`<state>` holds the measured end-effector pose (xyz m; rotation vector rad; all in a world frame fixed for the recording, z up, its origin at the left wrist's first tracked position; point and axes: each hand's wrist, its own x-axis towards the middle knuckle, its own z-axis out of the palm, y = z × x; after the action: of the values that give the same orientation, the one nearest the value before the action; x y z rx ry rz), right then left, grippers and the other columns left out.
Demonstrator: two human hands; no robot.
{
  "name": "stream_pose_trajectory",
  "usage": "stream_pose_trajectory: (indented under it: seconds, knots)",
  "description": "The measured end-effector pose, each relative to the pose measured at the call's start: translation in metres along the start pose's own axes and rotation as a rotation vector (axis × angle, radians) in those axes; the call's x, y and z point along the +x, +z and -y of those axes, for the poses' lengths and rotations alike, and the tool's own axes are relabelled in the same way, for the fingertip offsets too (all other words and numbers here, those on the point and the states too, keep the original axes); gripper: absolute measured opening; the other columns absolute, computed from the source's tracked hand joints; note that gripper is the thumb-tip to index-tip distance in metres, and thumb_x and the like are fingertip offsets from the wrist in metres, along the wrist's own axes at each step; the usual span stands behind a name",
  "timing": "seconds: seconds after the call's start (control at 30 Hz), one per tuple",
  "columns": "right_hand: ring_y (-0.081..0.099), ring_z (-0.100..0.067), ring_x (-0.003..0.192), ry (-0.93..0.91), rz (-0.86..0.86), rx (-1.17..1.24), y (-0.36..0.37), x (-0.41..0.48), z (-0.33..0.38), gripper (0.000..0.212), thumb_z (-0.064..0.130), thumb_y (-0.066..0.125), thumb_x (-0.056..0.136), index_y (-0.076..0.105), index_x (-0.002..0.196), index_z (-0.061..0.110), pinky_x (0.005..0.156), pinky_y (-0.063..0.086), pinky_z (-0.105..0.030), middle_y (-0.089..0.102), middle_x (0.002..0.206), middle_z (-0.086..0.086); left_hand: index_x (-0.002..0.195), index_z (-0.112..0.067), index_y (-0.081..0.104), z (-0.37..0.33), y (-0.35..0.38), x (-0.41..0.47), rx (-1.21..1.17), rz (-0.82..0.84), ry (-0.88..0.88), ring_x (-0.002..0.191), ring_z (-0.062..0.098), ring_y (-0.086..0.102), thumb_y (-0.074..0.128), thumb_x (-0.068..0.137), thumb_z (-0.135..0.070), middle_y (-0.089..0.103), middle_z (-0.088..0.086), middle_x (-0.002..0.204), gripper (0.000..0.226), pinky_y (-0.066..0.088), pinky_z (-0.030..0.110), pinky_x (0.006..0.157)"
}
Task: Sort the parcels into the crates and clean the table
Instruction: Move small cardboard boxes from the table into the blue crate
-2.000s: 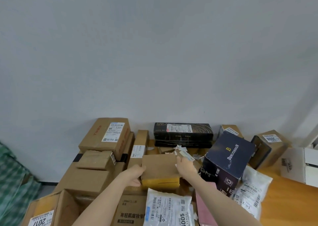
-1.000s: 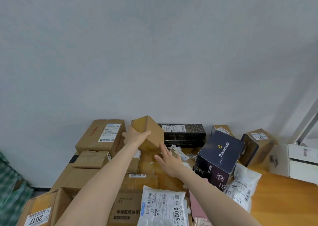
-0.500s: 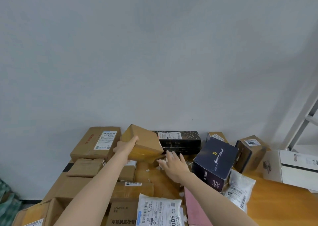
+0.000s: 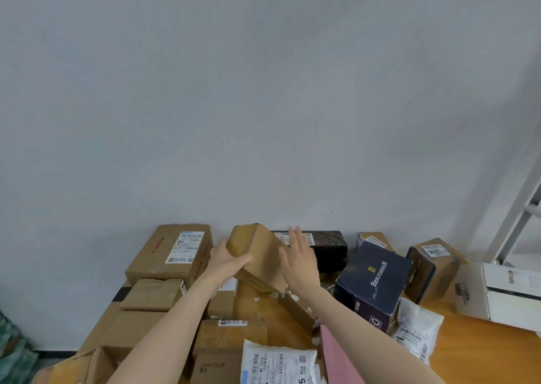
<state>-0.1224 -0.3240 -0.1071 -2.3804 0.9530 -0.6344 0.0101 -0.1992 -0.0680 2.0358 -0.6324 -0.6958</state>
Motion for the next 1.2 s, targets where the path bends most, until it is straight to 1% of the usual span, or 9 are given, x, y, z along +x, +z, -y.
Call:
stream_pose_trajectory:
  seconds: [0.1,0.2,0.37,0.5,0.63,0.73,0.87,1.0,1.2]
  knots:
    - [-0.001,-0.020,0.148,-0.019,0.307,0.111,0.011,-0.004,-0.004,0.072,0.049,0.030,0.099,-0.006,0.152,0.019,0.120,0.010,-0.038,-0.008,0.160,-0.002,0.141,-0.022,0.029,0.004,0.000,0.002,-0.017,0.020,0.012,0.122,0.023,0.039,0.071,0.065,-0.040,0.031,0.008,0.140,0.089,0.038,0.039,0.102]
    - [0.031,-0.030,0.138,0.424,0.488,0.208,0.012,-0.006,-0.017,0.077,0.051,0.032,0.098,0.005,0.149,0.001,0.112,0.032,-0.039,0.018,0.155,-0.017,0.149,-0.018,0.016,0.010,-0.002,-0.004,-0.031,0.023,0.015,0.129,0.023,0.033,0.072,0.071,-0.036,0.025,0.005,0.145,0.097,0.035,0.036,0.101]
    - [0.041,-0.027,0.129,0.625,0.261,0.636,0.004,-0.012,-0.003,0.061,0.045,0.027,0.101,0.026,0.147,0.004,0.111,0.033,-0.042,0.033,0.150,-0.018,0.140,-0.019,0.025,0.014,-0.011,-0.011,0.212,-0.077,0.193,0.130,0.026,0.029,0.076,0.063,-0.029,0.023,0.001,0.135,0.093,0.035,0.042,0.105]
    - [0.044,-0.038,0.128,0.788,0.225,1.145,-0.012,-0.012,0.020,0.070,0.055,0.038,0.095,0.020,0.150,0.015,0.101,0.040,-0.049,0.029,0.152,-0.014,0.143,-0.018,0.015,0.009,-0.005,-0.032,0.628,-0.036,0.479,0.132,0.021,0.013,0.079,0.066,-0.021,0.011,-0.003,0.140,0.100,0.039,0.030,0.098]
    - [0.058,-0.032,0.103,0.755,0.351,1.190,-0.023,-0.020,0.034,0.073,0.070,0.049,0.083,0.044,0.134,0.017,0.083,0.051,-0.050,0.053,0.129,-0.013,0.142,-0.016,0.015,0.009,-0.004,-0.059,0.935,-0.040,0.774,0.133,0.024,0.013,0.070,0.074,-0.016,0.009,0.005,0.144,0.088,0.045,0.027,0.095]
    - [0.059,-0.032,0.105,0.728,0.461,1.088,-0.023,-0.025,0.037,0.067,0.062,0.067,0.074,0.051,0.121,0.017,0.088,0.052,-0.049,0.060,0.116,-0.013,0.134,-0.025,0.009,0.019,-0.009,-0.063,0.979,-0.026,0.890,0.133,0.027,0.014,0.067,0.079,-0.015,0.006,0.005,0.138,0.080,0.045,0.037,0.099]
    - [0.058,-0.029,0.105,0.631,0.341,1.069,-0.022,-0.041,0.047,0.053,0.030,0.069,0.083,0.048,0.130,0.019,0.084,0.052,-0.048,0.061,0.115,-0.008,0.142,-0.023,0.012,0.030,-0.028,-0.083,0.907,0.047,0.786,0.141,0.021,0.010,0.059,0.089,-0.041,-0.007,0.001,0.151,0.073,0.043,0.030,0.102]
    - [0.060,-0.024,0.103,0.568,0.233,1.156,-0.024,-0.063,0.058,0.062,0.023,0.070,0.084,0.040,0.138,0.020,0.081,0.053,-0.043,0.063,0.116,-0.005,0.151,-0.021,-0.006,0.025,-0.031,-0.107,0.415,0.066,0.458,0.146,0.014,0.000,0.033,0.095,-0.054,-0.007,-0.005,0.159,0.076,0.017,0.039,0.118]
    - [0.061,-0.023,0.109,0.450,0.203,1.197,-0.025,-0.114,0.079,0.065,0.021,0.069,0.085,0.036,0.141,0.023,0.094,0.050,-0.047,0.061,0.122,-0.003,0.145,-0.032,0.030,0.035,-0.043,-0.139,-0.200,0.264,0.049,0.129,0.018,0.042,0.027,0.097,-0.055,0.044,-0.005,0.142,0.053,0.031,0.038,0.110]
